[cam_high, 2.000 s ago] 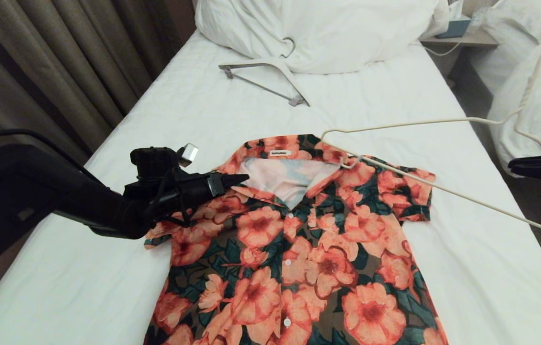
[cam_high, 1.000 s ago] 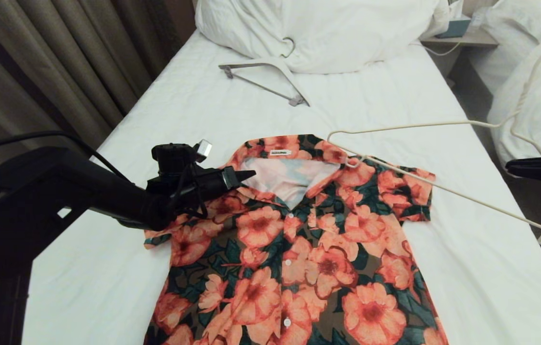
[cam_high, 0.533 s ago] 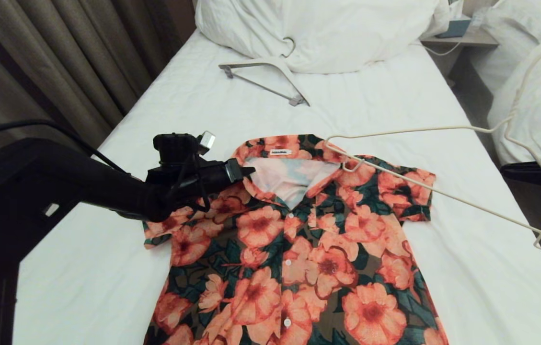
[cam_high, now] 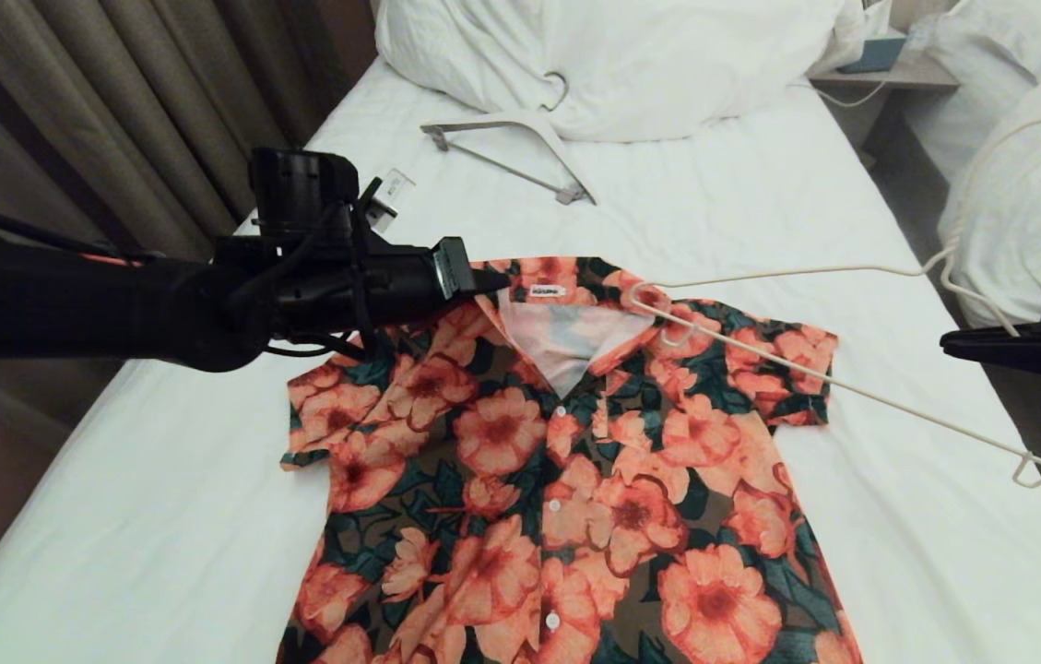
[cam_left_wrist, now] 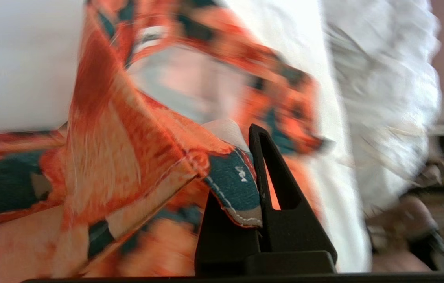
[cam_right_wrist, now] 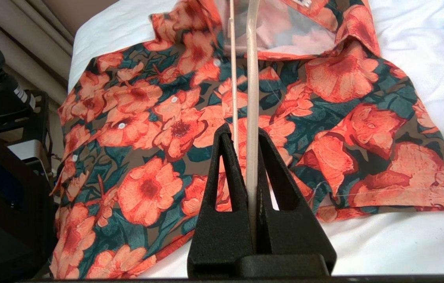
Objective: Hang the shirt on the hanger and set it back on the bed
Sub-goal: Lift the shirt and hanger, then hook one side of the shirt onto the hanger
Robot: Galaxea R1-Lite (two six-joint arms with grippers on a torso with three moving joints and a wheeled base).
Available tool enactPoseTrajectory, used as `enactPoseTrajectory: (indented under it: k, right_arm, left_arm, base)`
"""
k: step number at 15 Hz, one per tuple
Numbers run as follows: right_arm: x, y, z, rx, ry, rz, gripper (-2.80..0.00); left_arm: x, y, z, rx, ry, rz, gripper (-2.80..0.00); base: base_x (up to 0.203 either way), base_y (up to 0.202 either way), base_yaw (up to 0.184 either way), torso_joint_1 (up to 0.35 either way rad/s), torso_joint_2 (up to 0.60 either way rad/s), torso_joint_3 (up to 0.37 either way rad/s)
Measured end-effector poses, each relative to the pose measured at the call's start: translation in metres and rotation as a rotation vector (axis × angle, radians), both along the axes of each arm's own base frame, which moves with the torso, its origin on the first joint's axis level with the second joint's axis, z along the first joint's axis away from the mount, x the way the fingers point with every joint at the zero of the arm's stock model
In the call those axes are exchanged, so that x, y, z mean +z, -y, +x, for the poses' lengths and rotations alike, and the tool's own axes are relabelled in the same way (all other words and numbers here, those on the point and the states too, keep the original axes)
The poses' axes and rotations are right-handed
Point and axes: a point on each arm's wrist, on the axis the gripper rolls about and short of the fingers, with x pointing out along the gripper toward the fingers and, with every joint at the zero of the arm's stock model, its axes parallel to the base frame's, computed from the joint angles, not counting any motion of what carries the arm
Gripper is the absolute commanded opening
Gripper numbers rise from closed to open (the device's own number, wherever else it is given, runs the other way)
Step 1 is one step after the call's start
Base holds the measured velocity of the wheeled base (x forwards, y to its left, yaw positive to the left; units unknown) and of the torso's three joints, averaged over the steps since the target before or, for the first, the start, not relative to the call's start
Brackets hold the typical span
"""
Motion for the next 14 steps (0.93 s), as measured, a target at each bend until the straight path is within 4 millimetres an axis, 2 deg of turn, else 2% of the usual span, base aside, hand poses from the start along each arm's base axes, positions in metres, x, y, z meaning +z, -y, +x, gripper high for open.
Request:
enactPoseTrajectory:
  k: [3,6,9,14]
  right_arm:
    - [0.001,-0.005,-0.001,0.014,0.000,0.000,-2.80]
    - [0.004,-0.013,-0.003,0.040,-0.002,0.002,-2.80]
    - [0.005,-0.022,-0.005,0.069,-0.002,0.002,-2.80]
    - [0.007,-0.034,-0.010,0.108,0.005,0.000,-2.80]
  left_arm:
    - [0.029,0.022,-0.035,-0.042,0.029,0.008,-2.80]
    - [0.050,0.043,-0.063,-0.078,0.063,0.034,-2.80]
    - [0.060,0.059,-0.083,-0.090,0.108,0.053,-2.80]
    - [0.063,0.075,-0.101,-0.133,0.118,0.063,-2.80]
  base:
    - [0.000,0.000,0.000,0.000,0.00,0.000]
    - [0.000,0.000,0.000,0.000,0.00,0.000]
    - [0.000,0.000,0.000,0.000,0.00,0.000]
    - [0.000,0.000,0.000,0.000,0.00,0.000]
